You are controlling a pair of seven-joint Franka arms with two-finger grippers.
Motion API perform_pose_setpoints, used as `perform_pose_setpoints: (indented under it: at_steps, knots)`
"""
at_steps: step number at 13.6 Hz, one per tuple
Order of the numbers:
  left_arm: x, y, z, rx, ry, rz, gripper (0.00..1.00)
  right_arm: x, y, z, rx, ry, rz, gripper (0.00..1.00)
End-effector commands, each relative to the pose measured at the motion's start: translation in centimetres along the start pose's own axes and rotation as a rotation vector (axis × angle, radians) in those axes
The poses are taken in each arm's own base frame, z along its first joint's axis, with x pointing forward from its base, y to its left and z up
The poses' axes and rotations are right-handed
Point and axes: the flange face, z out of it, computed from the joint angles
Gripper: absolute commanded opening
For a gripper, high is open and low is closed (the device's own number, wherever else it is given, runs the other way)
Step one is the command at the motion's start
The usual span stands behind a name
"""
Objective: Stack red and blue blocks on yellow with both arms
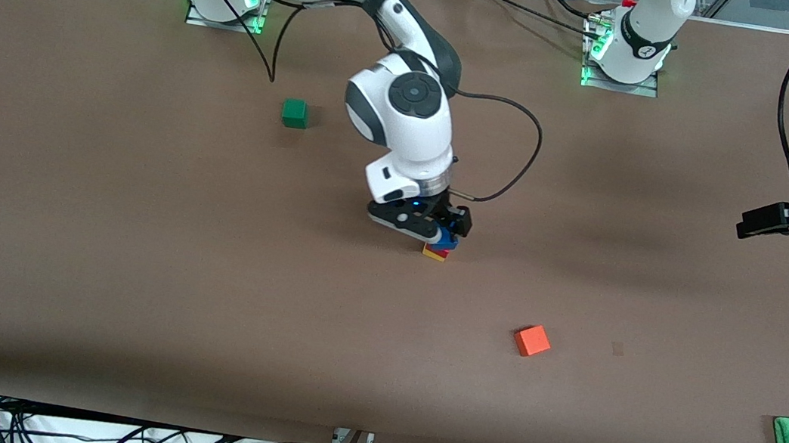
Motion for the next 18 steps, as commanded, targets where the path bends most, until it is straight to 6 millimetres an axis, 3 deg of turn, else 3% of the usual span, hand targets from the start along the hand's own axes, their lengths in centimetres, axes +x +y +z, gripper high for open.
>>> perform_pose_setpoints:
  at_steps: [1, 4, 6, 9, 12, 14, 16, 18]
  knots:
    - [-0.8, -0.2, -0.4, -0.011, -0.003, 0.012, 1.00, 7.2, 4.9, -7.5, -0.073, -0.043, -0.014, 1.00]
    - [-0.8, -0.3, -0.4, -0.011, -0.003, 0.012, 1.00, 12.2, 10.9, -12.7, -0.131, -0.164, -0.078, 1.00]
    - [-0.8, -0.2, -0.4, -0.009, -0.003, 0.012, 1.00, 15.6, 16.2, -15.7, -0.126, -0.206, -0.108, 1.00]
    - [-0.7, -0.1, -0.4, -0.006, -0.002, 0.012, 1.00, 16.4, 25.1, -20.3, -0.116, -0.235, -0.178, 1.00]
    - [-0.7, -0.2, -0.4, -0.005, -0.002, 0.010, 1.00, 17.0, 32.7, -24.7, -0.116, -0.259, -0.310, 1.00]
    - [-0.7, -0.6, -0.4, 0.010, 0.000, 0.006, 1.00, 18.1, 36.5, -26.8, -0.124, -0.264, -0.334, 1.00]
    - [-0.7, -0.6, -0.4, 0.017, 0.001, 0.007, 1.00, 18.4, 38.4, -28.0, -0.157, -0.270, -0.335, 1.00]
    - [-0.7, -0.7, -0.5, 0.015, 0.002, 0.006, 1.00, 18.2, 38.9, -28.6, -0.184, -0.269, -0.338, 1.00]
